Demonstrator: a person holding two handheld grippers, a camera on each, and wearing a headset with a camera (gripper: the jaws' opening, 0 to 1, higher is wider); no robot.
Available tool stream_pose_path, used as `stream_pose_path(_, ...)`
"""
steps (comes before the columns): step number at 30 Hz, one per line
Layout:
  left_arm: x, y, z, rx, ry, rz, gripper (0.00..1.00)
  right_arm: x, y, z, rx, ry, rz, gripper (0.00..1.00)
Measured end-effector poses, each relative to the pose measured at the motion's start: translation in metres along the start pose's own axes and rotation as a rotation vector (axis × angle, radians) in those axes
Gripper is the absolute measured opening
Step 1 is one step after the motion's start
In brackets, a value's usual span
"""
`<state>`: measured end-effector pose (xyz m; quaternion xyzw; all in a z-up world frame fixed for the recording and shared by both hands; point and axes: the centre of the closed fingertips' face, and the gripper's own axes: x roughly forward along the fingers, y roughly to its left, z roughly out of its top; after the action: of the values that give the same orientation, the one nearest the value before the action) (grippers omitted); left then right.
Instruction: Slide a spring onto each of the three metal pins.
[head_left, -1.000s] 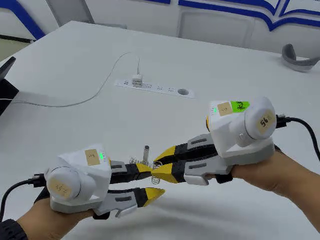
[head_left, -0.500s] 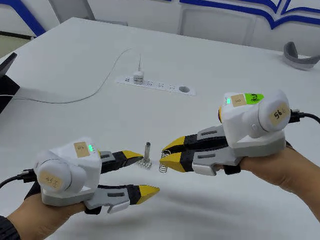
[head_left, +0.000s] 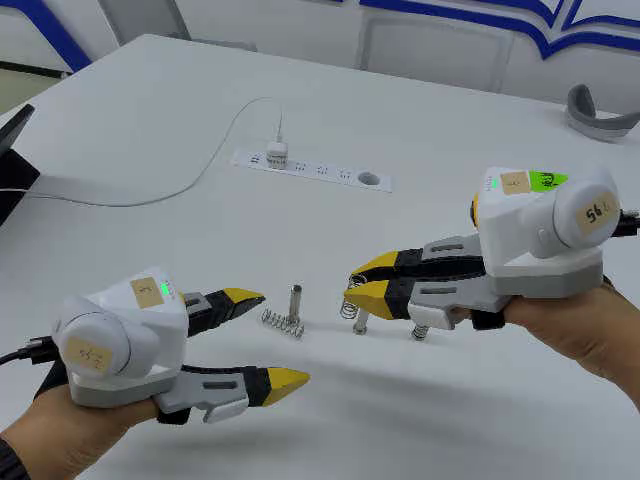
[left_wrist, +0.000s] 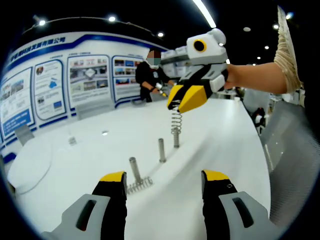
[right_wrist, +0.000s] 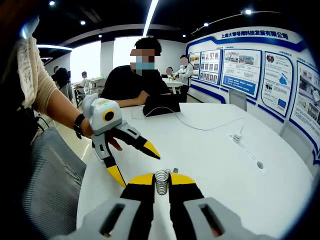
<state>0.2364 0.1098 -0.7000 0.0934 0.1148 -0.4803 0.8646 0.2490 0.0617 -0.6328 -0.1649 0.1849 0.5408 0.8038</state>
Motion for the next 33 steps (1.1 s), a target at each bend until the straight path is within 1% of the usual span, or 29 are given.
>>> stream_pose_path(4,0.0,0.001,-0.001,-0.01,0.006,0.004,0.64,-0.006,-0.018,-0.001,0.018,0.002,-0.07,0.11)
stream_pose_path(8,0.0,0.002,-0.001,-0.012,0.006,0.009,0.65,-0.009,-0.03,-0.004,0.024,0.008,-0.114,0.11)
stream_pose_path(9,0.0,0.002,-0.001,-0.015,0.007,0.01,0.65,-0.008,-0.033,-0.005,0.018,0.013,-0.134,0.11)
stream_pose_path(11,0.0,0.003,-0.001,-0.017,0.005,0.012,0.65,-0.006,-0.036,-0.007,0.025,0.011,-0.139,0.11)
stream_pose_path(12,0.0,0.003,-0.001,-0.016,0.006,0.014,0.65,-0.003,-0.04,-0.009,0.03,0.009,-0.145,0.11)
stream_pose_path(14,-0.001,0.003,-0.001,-0.014,0.006,0.015,0.65,0.0,-0.042,-0.014,0.032,0.02,-0.157,0.11)
stream_pose_path(16,-0.001,0.004,0.0,-0.014,0.005,0.018,0.65,0.003,-0.043,-0.018,0.038,0.02,-0.157,0.11)
stream_pose_path(17,-0.001,0.004,-0.001,-0.016,0.006,0.019,0.65,0.006,-0.044,-0.023,0.042,0.029,-0.16,0.11)
stream_pose_path(19,-0.002,0.005,-0.002,-0.016,0.007,0.022,0.65,0.008,-0.048,-0.029,0.045,0.037,-0.171,0.11)
stream_pose_path(24,-0.003,0.006,-0.004,-0.018,0.011,0.027,0.65,0.01,-0.053,-0.037,0.077,0.034,-0.185,0.11)
stream_pose_path(33,-0.003,0.007,-0.004,-0.016,0.012,0.026,0.64,0.013,-0.054,-0.042,0.09,0.031,-0.182,0.11)
